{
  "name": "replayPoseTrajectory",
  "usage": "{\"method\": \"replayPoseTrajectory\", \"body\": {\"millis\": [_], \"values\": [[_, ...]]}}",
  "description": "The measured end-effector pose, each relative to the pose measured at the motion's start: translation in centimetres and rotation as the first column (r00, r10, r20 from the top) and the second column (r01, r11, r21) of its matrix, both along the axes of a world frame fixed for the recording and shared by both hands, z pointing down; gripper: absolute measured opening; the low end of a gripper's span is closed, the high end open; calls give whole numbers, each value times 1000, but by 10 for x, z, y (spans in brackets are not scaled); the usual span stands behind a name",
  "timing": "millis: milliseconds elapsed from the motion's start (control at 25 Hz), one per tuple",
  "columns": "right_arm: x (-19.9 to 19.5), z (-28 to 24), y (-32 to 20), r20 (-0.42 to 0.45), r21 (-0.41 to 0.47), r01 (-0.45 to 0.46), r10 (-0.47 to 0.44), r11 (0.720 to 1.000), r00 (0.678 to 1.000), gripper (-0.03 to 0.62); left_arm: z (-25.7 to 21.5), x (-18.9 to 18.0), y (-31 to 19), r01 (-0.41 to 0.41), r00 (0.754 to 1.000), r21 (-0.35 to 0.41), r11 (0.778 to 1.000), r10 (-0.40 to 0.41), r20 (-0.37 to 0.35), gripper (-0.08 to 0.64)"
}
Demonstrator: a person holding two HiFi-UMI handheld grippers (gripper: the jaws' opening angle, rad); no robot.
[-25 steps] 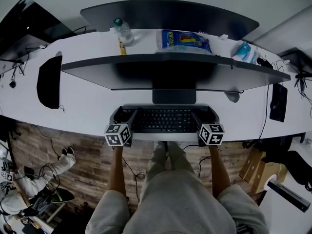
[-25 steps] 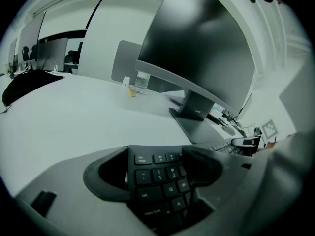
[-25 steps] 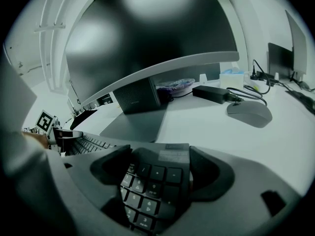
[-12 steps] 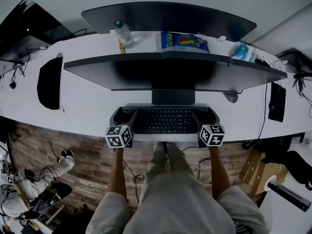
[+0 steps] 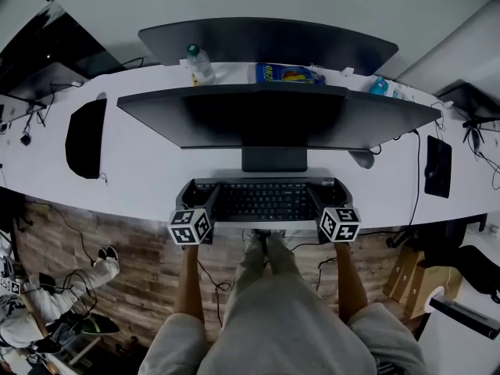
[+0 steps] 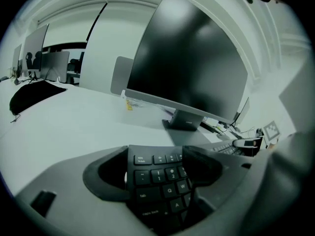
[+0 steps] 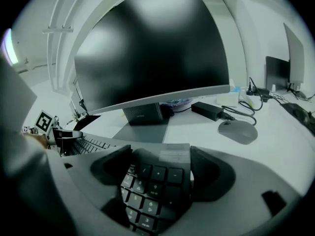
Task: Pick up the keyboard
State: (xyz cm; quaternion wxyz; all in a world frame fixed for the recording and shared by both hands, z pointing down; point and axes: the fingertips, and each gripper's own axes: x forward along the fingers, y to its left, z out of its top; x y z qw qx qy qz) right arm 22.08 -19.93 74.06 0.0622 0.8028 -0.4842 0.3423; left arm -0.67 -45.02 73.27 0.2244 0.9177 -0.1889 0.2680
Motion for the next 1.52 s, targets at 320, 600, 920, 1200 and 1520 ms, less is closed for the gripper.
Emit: {"method": "replayPoseTrajectory", "body": {"millis": [320, 600, 920, 1200, 1520], "values": [[1, -45, 5, -83, 63, 15, -10, 998, 997, 365, -42, -2, 7, 16, 997, 53, 998, -12, -76, 322], [6, -91, 4, -163, 108, 36, -18, 994, 986, 365, -81, -2, 10, 36, 989, 88, 995, -23, -145, 322], [14, -136, 3, -216, 184, 36, 5, 982, 976, 365, -135, 8, 6, 40, 976, 164, 986, -4, -217, 321], [23, -177, 9, -277, 238, 37, 31, 971, 960, 365, -175, 21, 9, 41, 962, 210, 977, 19, -274, 321], [35, -217, 12, -326, 298, 44, 59, 953, 944, 365, -221, 34, 11, 41, 941, 268, 963, 53, -334, 321]]}}
